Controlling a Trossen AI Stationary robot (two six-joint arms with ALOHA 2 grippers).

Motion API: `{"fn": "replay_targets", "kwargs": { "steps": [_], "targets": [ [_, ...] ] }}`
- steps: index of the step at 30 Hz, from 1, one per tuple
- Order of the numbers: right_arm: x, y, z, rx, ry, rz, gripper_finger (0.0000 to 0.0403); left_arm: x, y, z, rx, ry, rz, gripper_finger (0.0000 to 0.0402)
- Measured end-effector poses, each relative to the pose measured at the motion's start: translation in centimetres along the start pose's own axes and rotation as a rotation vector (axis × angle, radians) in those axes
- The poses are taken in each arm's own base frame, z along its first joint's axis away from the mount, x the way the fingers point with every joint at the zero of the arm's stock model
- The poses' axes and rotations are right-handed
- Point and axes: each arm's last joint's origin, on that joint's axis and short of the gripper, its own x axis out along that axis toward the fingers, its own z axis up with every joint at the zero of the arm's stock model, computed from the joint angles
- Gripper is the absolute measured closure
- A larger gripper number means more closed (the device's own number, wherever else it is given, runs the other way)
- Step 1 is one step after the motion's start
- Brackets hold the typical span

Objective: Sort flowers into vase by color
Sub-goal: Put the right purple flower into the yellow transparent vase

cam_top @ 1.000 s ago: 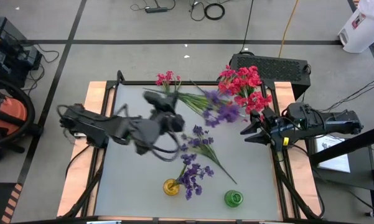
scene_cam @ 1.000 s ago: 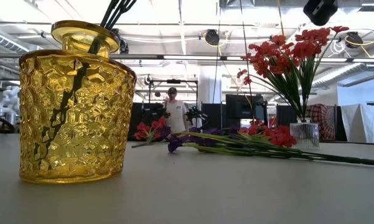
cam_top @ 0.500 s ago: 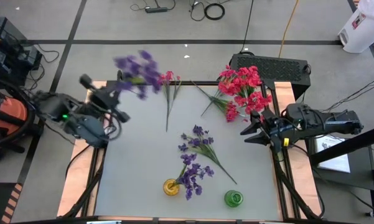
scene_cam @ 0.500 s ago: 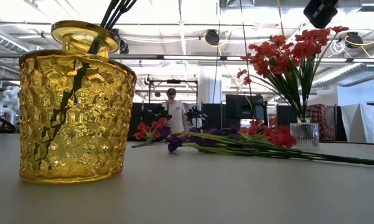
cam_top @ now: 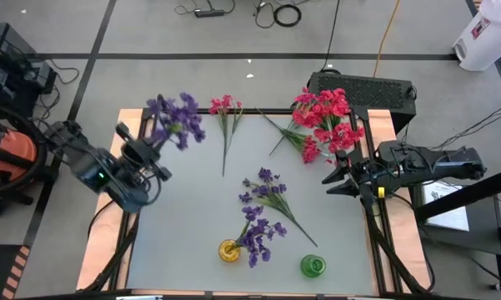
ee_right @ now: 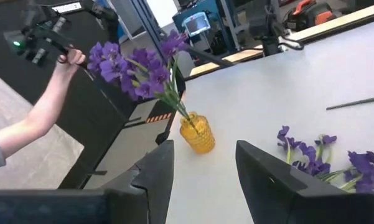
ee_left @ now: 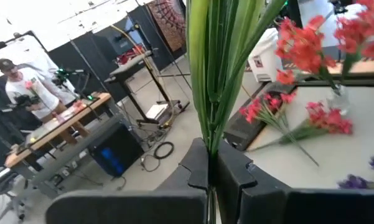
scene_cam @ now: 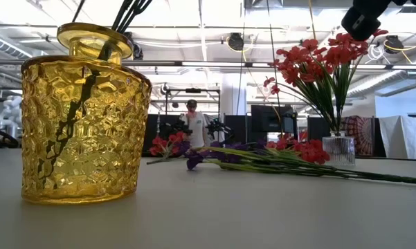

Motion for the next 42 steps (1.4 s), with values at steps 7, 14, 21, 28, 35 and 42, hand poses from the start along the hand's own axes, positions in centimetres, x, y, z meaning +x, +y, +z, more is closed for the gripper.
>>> {"fn": "replay_targets", "kwargs": {
  "steps": [7,14,21,28,35,42],
  "targets": [
    [0.1,0.5,-0.3,-0.026,0.026,0.041,0.0238,0.2,-4.3,-6.1,-0.094,-0.010,-0.038,0.0394],
    [0.1,0.8,-0.4,-0.033,0.039,0.066,0.0238,-0.4,-8.8,-9.2,-0.335,-0.059,-0.132,0.0395],
    [0.1,0.7,-0.7,-0.042,0.066,0.058,0.0238,-1.6,-13.6,-8.9,-0.407,-0.092,-0.221,0.0396],
    [0.1,0.6,-1.0,-0.044,0.096,0.045,0.0238,-3.1,-17.4,-7.4,-0.501,-0.136,-0.294,0.0396],
    [0.1,0.5,-1.2,-0.041,0.114,0.037,0.0238,-3.7,-20.4,-7.5,-0.624,-0.141,-0.335,0.0392],
    [0.1,0.5,-1.2,-0.046,0.119,0.035,0.0238,-3.7,-22.8,-8.3,-0.706,-0.138,-0.362,0.0389]
  ]
}}
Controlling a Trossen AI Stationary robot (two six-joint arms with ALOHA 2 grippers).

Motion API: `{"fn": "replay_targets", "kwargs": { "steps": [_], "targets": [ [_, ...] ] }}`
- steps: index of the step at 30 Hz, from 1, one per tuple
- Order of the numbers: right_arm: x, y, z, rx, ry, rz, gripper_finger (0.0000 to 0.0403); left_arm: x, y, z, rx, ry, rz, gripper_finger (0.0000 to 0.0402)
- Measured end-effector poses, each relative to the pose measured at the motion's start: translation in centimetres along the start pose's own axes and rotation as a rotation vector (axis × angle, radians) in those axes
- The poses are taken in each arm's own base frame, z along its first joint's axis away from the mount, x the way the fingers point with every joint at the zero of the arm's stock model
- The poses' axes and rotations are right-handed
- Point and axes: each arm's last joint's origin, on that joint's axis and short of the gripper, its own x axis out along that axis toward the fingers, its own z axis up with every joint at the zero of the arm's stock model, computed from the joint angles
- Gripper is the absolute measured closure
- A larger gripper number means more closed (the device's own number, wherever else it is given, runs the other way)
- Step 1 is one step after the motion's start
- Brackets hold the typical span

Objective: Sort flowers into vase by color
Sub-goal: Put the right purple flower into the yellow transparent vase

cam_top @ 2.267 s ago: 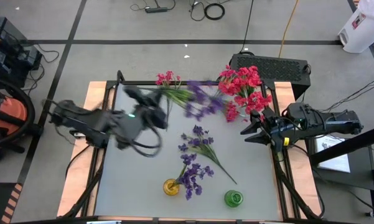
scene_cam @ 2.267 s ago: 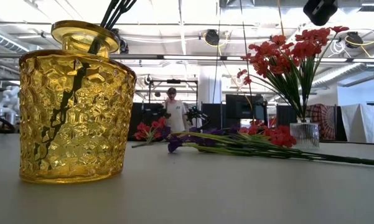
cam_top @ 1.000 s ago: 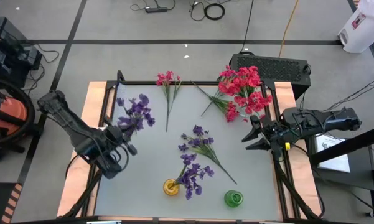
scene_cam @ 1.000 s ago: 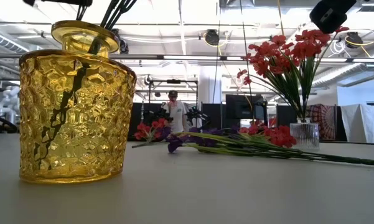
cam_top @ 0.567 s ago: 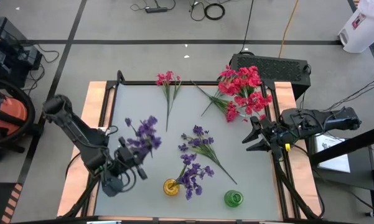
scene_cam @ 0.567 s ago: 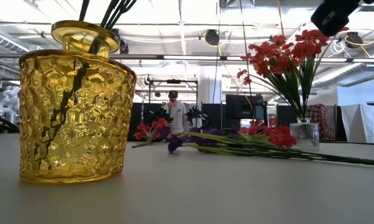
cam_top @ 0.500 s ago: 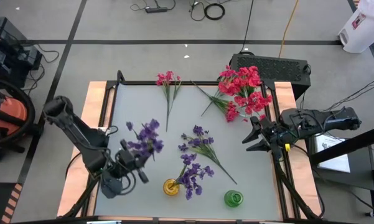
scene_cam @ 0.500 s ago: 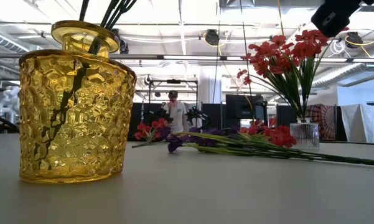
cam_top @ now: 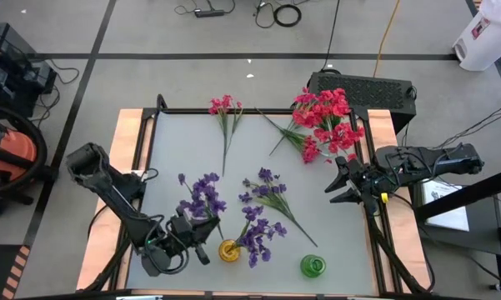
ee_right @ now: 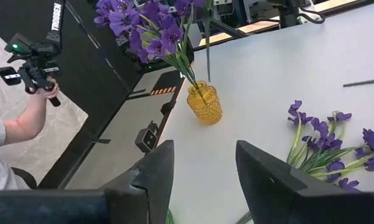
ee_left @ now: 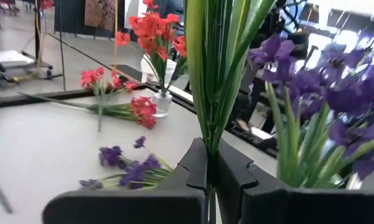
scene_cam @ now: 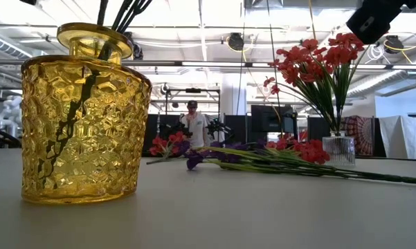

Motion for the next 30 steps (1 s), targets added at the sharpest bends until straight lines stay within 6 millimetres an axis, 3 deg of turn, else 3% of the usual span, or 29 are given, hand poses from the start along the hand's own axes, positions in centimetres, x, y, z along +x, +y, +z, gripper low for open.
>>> {"fn": "replay_targets", "kwargs": {
  "steps": [6,16,22,30],
  "targets": [
    [0.0,-0.1,-0.2,0.006,0.022,-0.009,0.0238,0.1,-0.6,-0.2,-0.047,0.011,-0.038,0.0388],
    [0.0,-0.1,-0.2,-0.005,0.022,-0.008,0.0238,0.2,-2.8,2.6,0.058,-0.011,-0.080,0.0387],
    [0.0,-0.1,-0.3,-0.009,0.034,-0.013,0.0238,0.2,-2.9,2.3,0.068,0.009,-0.123,0.0386],
    [0.0,-0.2,-0.4,-0.006,0.045,-0.018,0.0238,1.1,-3.2,0.1,0.112,0.049,-0.169,0.0386]
  ]
}}
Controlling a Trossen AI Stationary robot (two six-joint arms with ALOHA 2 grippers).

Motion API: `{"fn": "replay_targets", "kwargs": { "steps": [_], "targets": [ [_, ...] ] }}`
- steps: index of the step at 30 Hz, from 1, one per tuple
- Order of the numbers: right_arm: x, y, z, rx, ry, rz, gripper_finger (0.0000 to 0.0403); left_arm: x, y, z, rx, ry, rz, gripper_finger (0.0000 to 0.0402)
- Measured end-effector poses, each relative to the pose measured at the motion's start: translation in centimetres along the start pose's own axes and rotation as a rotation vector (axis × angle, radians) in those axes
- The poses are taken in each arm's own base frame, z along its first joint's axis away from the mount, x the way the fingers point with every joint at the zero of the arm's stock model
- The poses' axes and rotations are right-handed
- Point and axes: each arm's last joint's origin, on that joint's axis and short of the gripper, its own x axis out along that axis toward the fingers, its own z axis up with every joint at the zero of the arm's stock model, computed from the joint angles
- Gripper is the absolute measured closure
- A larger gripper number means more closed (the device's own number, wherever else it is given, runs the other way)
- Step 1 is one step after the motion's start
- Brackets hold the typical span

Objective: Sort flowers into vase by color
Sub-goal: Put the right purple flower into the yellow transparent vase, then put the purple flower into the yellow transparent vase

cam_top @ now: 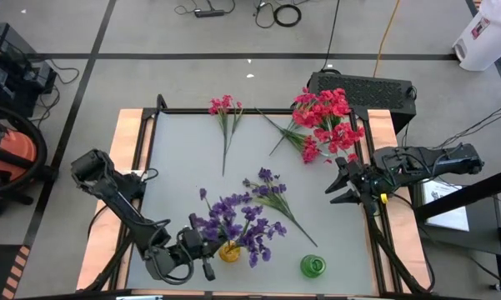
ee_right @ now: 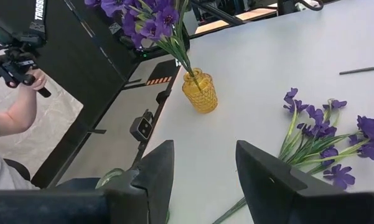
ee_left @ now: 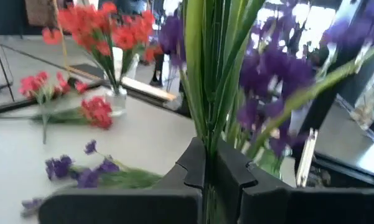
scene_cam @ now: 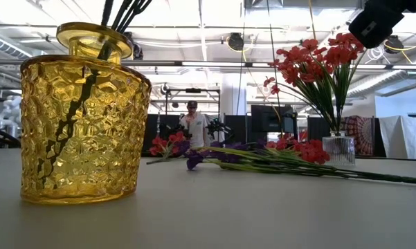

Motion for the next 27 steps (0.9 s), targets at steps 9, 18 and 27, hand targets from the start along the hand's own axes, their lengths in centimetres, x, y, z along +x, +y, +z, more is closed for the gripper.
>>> {"fn": "replay_targets", "kwargs": {
  "steps": [9,18,27],
  "targets": [
    [0.01,0.00,-0.01,0.000,0.000,0.000,0.0238,0.27,-0.31,-0.56,-0.011,0.050,-0.113,0.0386],
    [0.00,0.00,0.00,0.000,-0.001,0.001,0.0238,0.27,-0.30,-0.55,-0.023,0.050,-0.110,0.0339],
    [0.01,-0.01,-0.03,0.001,0.003,0.000,0.0238,0.28,-0.20,-0.57,-0.017,0.040,-0.080,0.0244]
  ]
}}
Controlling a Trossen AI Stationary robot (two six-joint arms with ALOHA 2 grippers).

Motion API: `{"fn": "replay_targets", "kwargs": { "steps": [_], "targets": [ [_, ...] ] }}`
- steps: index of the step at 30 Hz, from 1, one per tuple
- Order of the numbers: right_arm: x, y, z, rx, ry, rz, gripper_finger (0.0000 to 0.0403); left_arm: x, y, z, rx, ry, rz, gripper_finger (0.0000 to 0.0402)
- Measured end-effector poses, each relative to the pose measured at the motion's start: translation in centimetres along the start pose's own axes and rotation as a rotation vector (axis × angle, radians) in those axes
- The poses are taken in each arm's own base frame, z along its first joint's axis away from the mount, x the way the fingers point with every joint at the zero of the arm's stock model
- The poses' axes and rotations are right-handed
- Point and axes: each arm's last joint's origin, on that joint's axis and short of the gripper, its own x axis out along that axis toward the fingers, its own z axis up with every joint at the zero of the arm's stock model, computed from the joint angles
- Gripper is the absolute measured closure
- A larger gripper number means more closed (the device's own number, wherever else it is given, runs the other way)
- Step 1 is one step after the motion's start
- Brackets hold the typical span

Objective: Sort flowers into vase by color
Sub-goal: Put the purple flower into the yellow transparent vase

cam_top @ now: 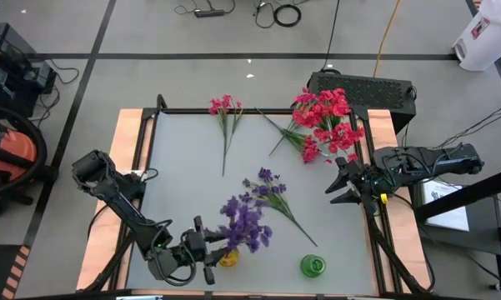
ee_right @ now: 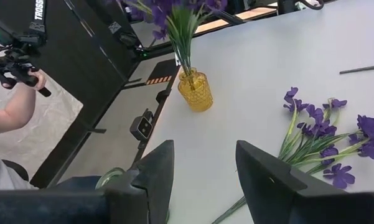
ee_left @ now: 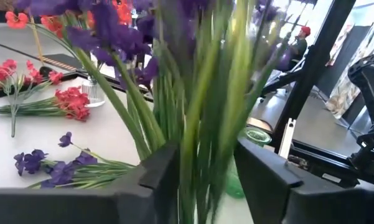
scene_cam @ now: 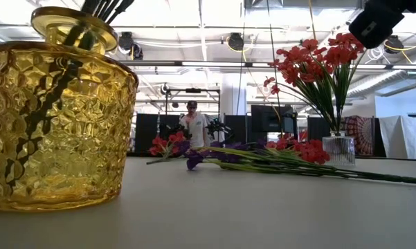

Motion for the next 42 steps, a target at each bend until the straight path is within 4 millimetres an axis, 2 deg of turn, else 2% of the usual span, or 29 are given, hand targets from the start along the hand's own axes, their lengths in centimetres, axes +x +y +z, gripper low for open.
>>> {"fn": "replay_targets", "kwargs": {
  "steps": [10,20,23,27,29,42],
  "targets": [
    [0.0,-0.1,-0.2,0.005,0.020,-0.007,0.0238,-0.8,-0.4,0.0,0.027,0.005,-0.023,0.0235],
    [0.0,-0.2,-0.6,0.016,0.063,-0.022,0.0238,-3.8,-1.1,2.2,0.041,-0.014,-0.098,0.0235],
    [0.1,-0.4,-1.0,0.026,0.103,-0.036,0.0238,-4.5,-1.0,3.0,0.076,-0.043,-0.038,0.0235],
    [0.6,-0.6,-1.1,0.041,0.139,-0.051,0.0238,-5.1,-0.4,3.5,0.137,-0.099,0.195,0.0235],
    [1.0,-0.7,-1.1,0.047,0.152,-0.058,0.0238,-5.2,0.0,3.6,0.153,-0.121,0.313,0.0235],
    [5.0,-2.1,-1.2,0.082,0.244,-0.209,0.0238,-2.3,1.5,3.9,0.246,-0.119,0.426,0.0235]
  ]
}}
